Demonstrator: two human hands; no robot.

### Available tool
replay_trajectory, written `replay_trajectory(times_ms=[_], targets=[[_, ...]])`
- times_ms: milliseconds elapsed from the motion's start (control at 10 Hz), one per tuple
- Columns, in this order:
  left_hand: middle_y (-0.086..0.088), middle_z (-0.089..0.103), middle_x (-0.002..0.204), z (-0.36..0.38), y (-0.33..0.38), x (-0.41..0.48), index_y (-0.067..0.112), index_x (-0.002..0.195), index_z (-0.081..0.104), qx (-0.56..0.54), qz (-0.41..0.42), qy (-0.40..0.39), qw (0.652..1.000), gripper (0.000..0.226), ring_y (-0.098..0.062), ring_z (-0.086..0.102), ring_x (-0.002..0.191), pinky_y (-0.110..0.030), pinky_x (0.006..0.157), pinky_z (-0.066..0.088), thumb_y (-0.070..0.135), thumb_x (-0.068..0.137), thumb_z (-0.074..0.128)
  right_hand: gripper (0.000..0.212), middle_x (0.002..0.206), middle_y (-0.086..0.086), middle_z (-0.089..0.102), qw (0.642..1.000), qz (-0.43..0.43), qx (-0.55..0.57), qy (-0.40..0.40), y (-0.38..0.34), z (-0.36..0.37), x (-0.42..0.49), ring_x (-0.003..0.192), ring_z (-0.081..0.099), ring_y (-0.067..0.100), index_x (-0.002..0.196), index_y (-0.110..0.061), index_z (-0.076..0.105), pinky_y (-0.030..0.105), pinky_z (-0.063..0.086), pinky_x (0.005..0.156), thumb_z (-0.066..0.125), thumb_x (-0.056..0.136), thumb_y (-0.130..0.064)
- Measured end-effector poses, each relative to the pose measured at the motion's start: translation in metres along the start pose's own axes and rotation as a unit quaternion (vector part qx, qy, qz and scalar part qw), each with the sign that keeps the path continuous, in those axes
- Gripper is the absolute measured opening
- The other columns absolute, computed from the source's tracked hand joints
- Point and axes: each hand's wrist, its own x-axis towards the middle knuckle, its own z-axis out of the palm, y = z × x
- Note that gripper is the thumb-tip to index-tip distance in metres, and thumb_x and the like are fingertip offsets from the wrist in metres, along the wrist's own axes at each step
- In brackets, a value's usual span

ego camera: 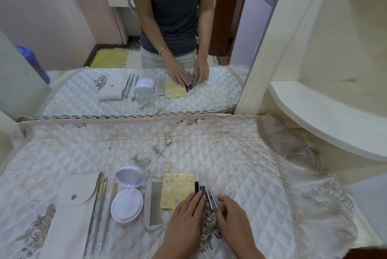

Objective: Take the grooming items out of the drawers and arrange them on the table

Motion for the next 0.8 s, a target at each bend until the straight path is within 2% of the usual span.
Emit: replay_trajectory(times_ms=[100, 200, 300, 400, 500, 600, 700, 800], targets=[[0.011, 0.035, 0.144, 0.003, -0.004, 0.001, 0.022, 0.124, 0.045, 0.020, -0.008, 0.011, 1.000, 0.050, -0.007, -0.014, 0.143, -0.019, 0.112, -0.003, 0.029, 0.075, 0.039, 0.030, 0.100, -0.009, 0.058, 1.000, 0.003, -0.020, 0.011, -0.001, 0.001, 0.000, 0.087, 0.054, 0.006, 0.120, -0.021, 0.050, 0.016, 0.037, 0.069, 0.046, 0.090, -0.022], [0.010, 0.056, 0.130, 0.008, -0.006, 0.000, 0.022, 0.124, 0.045, 0.013, -0.008, 0.034, 0.999, 0.051, -0.007, -0.008, 0.144, -0.019, 0.108, 0.013, 0.028, 0.074, 0.040, 0.023, 0.084, -0.005, 0.057, 0.999, 0.041, -0.004, 0.029, -0.005, 0.001, 0.002, 0.075, 0.052, 0.009, 0.110, -0.018, 0.054, 0.017, 0.036, 0.058, 0.050, 0.087, -0.019], [0.010, 0.064, 0.122, 0.003, -0.004, 0.003, 0.022, 0.122, 0.044, 0.007, 0.000, 0.032, 0.999, 0.050, -0.013, 0.022, 0.135, -0.024, 0.093, 0.030, 0.028, 0.072, 0.040, 0.012, 0.077, -0.003, 0.056, 0.997, 0.055, 0.019, 0.046, -0.007, 0.001, 0.004, 0.065, 0.049, 0.006, 0.097, -0.019, 0.055, 0.015, 0.036, 0.053, 0.051, 0.086, -0.016], [0.010, 0.068, 0.117, -0.001, -0.001, 0.005, 0.021, 0.120, 0.044, -0.001, 0.014, 0.012, 1.000, 0.049, -0.010, 0.038, 0.119, -0.027, 0.092, 0.033, 0.027, 0.072, 0.039, 0.008, 0.079, -0.002, 0.056, 0.998, 0.045, 0.024, 0.043, -0.006, 0.001, 0.003, 0.063, 0.047, 0.000, 0.090, -0.024, 0.049, 0.013, 0.037, 0.054, 0.050, 0.088, -0.016], [0.010, 0.066, 0.120, -0.003, -0.002, 0.005, 0.022, 0.122, 0.044, -0.032, 0.024, 0.000, 0.999, 0.042, -0.008, 0.044, 0.117, -0.020, 0.090, 0.048, 0.029, 0.081, 0.036, 0.009, 0.085, -0.002, 0.057, 0.997, 0.044, 0.043, 0.042, -0.003, 0.001, -0.001, 0.067, 0.049, -0.003, 0.093, -0.022, 0.053, 0.012, 0.038, 0.058, 0.051, 0.088, -0.016], [0.010, 0.066, 0.120, -0.010, -0.007, 0.002, 0.022, 0.122, 0.043, -0.054, 0.005, -0.050, 0.997, 0.043, -0.006, 0.061, 0.110, -0.016, 0.080, 0.054, 0.031, 0.098, 0.008, 0.009, 0.087, 0.001, 0.060, 0.997, 0.045, 0.059, 0.036, -0.001, -0.001, -0.005, 0.073, 0.054, 0.004, 0.094, -0.023, 0.054, 0.016, 0.041, 0.065, 0.053, 0.088, -0.016], [0.007, 0.069, 0.113, -0.020, -0.009, -0.002, 0.019, 0.117, 0.045, -0.040, 0.026, -0.054, 0.997, 0.039, -0.004, 0.066, 0.101, -0.015, 0.080, 0.053, 0.035, 0.097, 0.016, 0.015, 0.089, 0.002, 0.061, 0.996, 0.051, 0.066, 0.033, 0.001, -0.004, -0.009, 0.077, 0.056, 0.009, 0.100, -0.016, 0.061, 0.020, 0.043, 0.071, 0.053, 0.087, -0.013], [0.011, 0.070, 0.105, -0.035, -0.019, -0.016, 0.026, 0.111, 0.046, -0.037, 0.069, -0.021, 0.997, 0.029, -0.002, 0.066, 0.093, -0.014, 0.077, 0.052, 0.035, 0.091, 0.027, 0.016, 0.089, 0.001, 0.061, 0.995, 0.060, 0.078, 0.032, 0.006, -0.012, -0.021, 0.074, 0.054, 0.004, 0.098, -0.019, 0.062, 0.017, 0.039, 0.069, 0.055, 0.085, -0.011]])
